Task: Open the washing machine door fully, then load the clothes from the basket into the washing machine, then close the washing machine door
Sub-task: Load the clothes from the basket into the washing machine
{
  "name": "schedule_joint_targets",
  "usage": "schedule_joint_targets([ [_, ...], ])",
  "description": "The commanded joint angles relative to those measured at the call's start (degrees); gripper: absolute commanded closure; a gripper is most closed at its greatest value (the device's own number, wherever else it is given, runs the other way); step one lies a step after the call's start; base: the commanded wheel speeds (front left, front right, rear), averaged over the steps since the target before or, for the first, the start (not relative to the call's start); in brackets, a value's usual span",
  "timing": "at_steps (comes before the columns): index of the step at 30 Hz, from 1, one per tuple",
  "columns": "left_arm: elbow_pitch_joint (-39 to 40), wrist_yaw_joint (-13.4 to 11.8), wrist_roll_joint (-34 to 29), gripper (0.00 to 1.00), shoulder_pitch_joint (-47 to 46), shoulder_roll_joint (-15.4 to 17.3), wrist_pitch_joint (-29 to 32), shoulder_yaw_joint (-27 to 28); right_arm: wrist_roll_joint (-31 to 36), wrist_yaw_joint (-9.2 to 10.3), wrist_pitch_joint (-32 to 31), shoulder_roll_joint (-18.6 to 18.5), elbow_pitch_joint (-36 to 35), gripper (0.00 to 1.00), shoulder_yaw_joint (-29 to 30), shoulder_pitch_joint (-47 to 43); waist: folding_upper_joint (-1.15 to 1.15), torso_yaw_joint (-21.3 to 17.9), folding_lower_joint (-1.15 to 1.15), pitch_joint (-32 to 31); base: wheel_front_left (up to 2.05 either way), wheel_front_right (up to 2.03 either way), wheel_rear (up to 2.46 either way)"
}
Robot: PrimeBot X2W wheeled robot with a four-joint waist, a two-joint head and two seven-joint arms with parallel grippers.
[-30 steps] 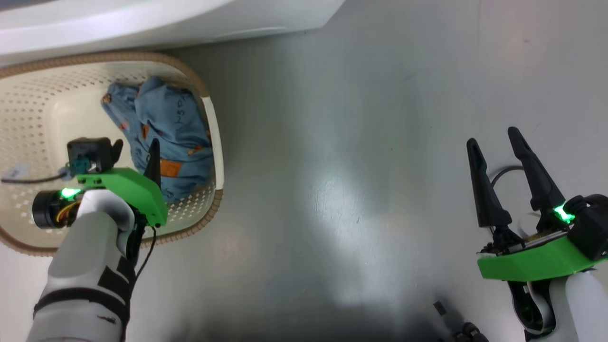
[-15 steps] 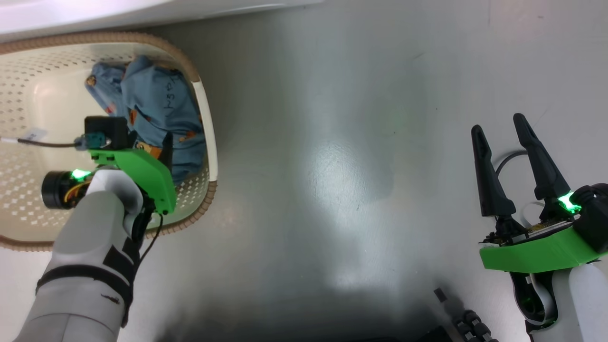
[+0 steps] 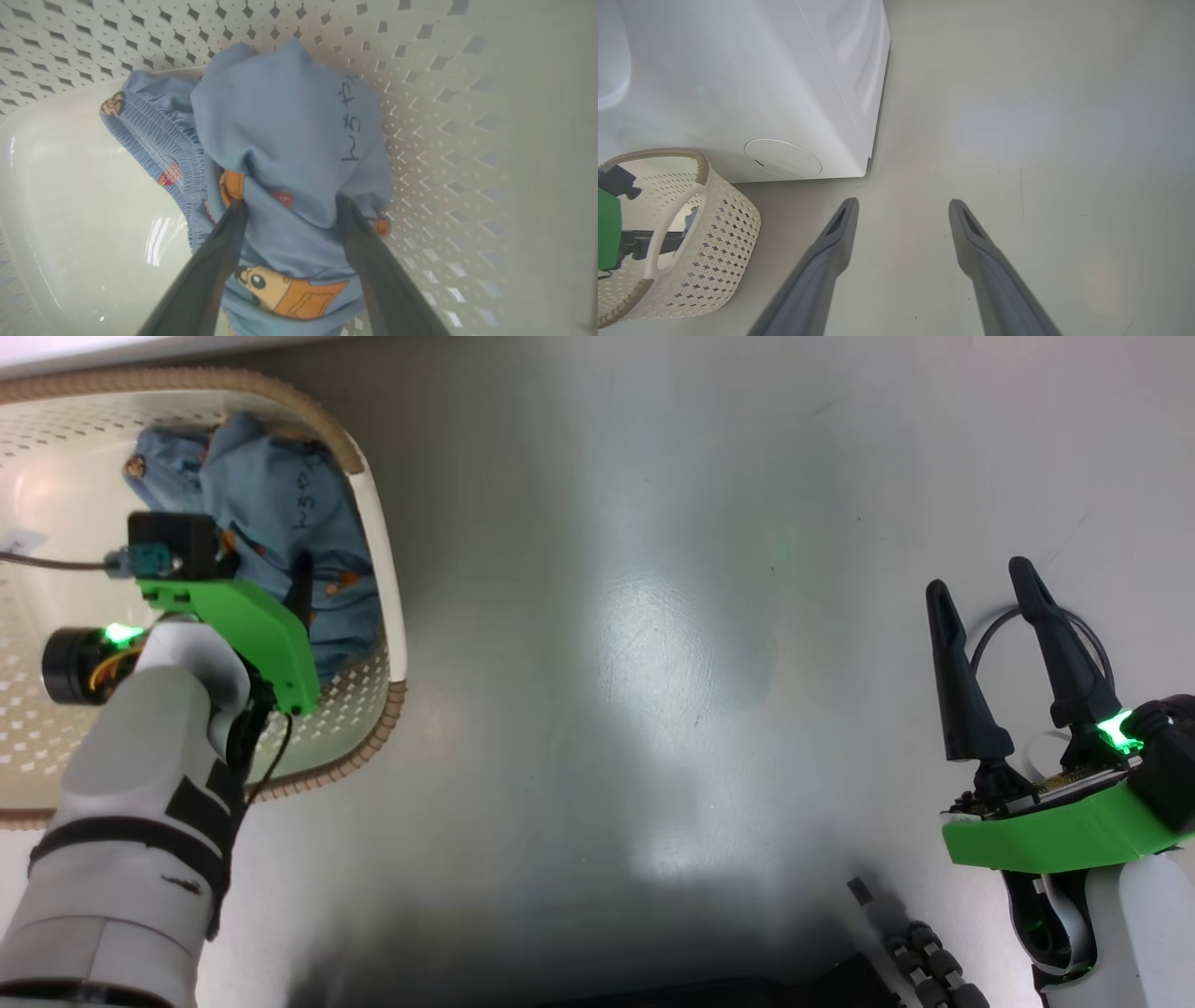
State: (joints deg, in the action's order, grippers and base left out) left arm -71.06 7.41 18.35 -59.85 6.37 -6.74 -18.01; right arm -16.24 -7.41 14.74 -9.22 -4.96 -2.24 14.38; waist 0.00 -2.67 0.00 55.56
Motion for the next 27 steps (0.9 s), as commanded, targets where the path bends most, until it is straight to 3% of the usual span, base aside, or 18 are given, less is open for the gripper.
schedule_joint_targets([
  [1, 0.08, 0.07, 0.58, 0.00, 0.66, 2.36, 0.18, 0.56, -0.09, -0.08, 0.26, -0.09, -1.32, 0.00, -1.19, -1.79, 0.00, -0.23, 0.00, 0.44, 0.00, 0.00, 0.00],
  [11, -1.53, -0.80, 3.33, 0.00, -1.44, 3.01, 1.46, 0.92, -0.07, -0.08, 0.26, -0.48, -1.65, 0.00, -1.35, -2.29, 0.00, -1.07, 0.00, 1.38, 0.00, 0.00, 0.00],
  [12, -1.77, -1.17, 3.96, 1.00, -1.56, 2.77, 1.43, 1.35, 0.02, -0.08, 0.26, -0.51, -1.77, 0.00, -1.22, -2.42, 0.00, -1.15, 0.00, 1.31, 0.00, 0.00, 0.00],
  [17, -2.19, -1.42, 4.36, 1.00, -0.96, 2.18, 0.98, 1.10, 0.31, -0.08, 0.26, -0.56, -2.03, 0.00, -0.43, -2.45, 0.00, -0.81, 0.00, 0.52, 0.00, 0.00, 0.00],
  [27, -2.47, -1.81, 5.51, 1.00, 3.22, 2.52, -5.88, 1.53, 0.19, -0.08, 0.26, -0.93, -1.33, 0.00, -0.03, -1.70, 0.00, 0.31, 0.00, -4.88, 0.00, 0.00, 0.00],
])
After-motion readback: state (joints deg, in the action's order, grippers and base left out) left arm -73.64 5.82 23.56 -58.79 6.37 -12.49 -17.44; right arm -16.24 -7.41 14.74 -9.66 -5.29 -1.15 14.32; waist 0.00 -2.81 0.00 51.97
